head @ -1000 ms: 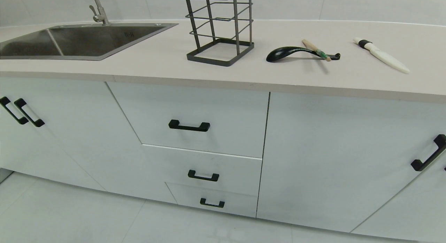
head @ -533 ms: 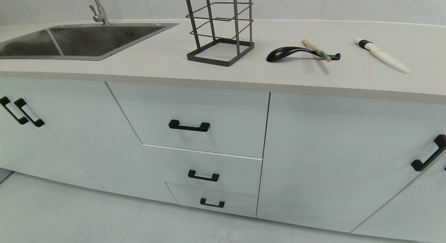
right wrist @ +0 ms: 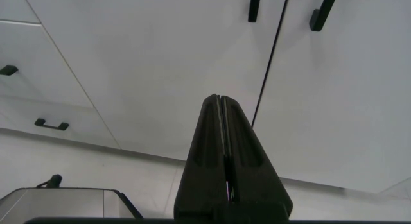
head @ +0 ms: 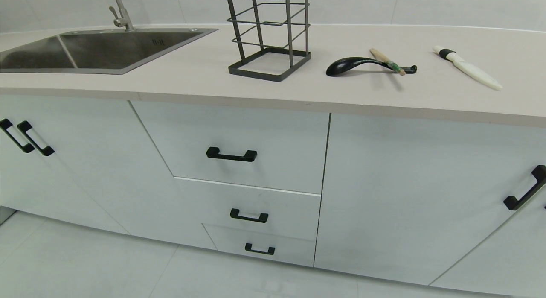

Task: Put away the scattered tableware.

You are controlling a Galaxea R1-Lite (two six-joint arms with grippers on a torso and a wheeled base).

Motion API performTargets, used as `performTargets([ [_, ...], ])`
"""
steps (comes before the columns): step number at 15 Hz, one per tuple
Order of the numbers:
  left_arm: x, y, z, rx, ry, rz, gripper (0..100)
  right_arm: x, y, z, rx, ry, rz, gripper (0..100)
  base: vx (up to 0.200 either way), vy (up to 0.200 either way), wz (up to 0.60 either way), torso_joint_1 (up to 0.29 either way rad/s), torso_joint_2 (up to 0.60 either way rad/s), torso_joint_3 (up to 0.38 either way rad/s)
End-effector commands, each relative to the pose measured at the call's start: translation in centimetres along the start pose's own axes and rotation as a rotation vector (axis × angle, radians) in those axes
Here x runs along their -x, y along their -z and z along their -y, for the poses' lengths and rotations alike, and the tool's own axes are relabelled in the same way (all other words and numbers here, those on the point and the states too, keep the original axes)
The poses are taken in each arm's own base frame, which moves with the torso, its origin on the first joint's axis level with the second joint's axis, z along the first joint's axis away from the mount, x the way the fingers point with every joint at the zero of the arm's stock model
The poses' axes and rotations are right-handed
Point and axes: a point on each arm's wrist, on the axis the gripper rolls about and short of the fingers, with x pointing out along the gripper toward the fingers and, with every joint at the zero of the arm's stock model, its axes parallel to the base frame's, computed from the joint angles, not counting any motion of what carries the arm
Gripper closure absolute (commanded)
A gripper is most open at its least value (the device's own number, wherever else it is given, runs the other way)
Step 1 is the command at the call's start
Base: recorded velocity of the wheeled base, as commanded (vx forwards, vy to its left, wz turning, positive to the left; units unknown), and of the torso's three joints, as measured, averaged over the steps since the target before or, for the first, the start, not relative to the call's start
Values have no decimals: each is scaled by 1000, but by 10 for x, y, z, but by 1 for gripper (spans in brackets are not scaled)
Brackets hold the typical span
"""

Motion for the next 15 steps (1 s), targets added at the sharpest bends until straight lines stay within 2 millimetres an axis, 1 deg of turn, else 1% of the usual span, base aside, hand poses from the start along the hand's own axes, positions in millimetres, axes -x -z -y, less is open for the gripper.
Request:
performTargets([
  [1,-24,10,0,54,209,-34,0,0,0,0,0,0,-1,100,0,0,0,0,0,0],
  [3,-40,2,-9,41,241,-32,0,0,0,0,0,0,-1,100,0,0,0,0,0,0],
  [4,-54,1,-13,15,272,-44,0,0,0,0,0,0,-1,100,0,0,0,0,0,0],
  [5,-62,1,-15,-8,291,-50,0,0,0,0,0,0,-1,100,0,0,0,0,0,0],
  [7,-83,11,-17,-209,322,-96,0,0,0,0,0,0,-1,100,0,0,0,0,0,0],
  [9,-107,24,-19,-360,382,-145,0,0,0,0,0,0,-1,100,0,0,0,0,0,0],
  [10,-123,31,-18,-404,438,-161,0,0,0,0,0,0,-1,100,0,0,0,0,0,0],
  [11,-138,35,-12,-425,533,-164,0,0,0,0,0,0,-1,100,0,0,0,0,0,0],
  [12,-146,40,-4,-449,617,-169,0,0,0,0,0,0,-1,100,0,0,0,0,0,0],
  [13,-158,55,15,-503,793,-187,0,0,0,0,0,0,-1,100,0,0,0,0,0,0],
  [14,-159,64,25,-525,884,-207,0,0,0,0,0,0,-1,100,0,0,0,0,0,0],
  [15,-156,72,34,-541,962,-277,0,0,0,0,0,0,-1,100,0,0,0,0,0,0],
])
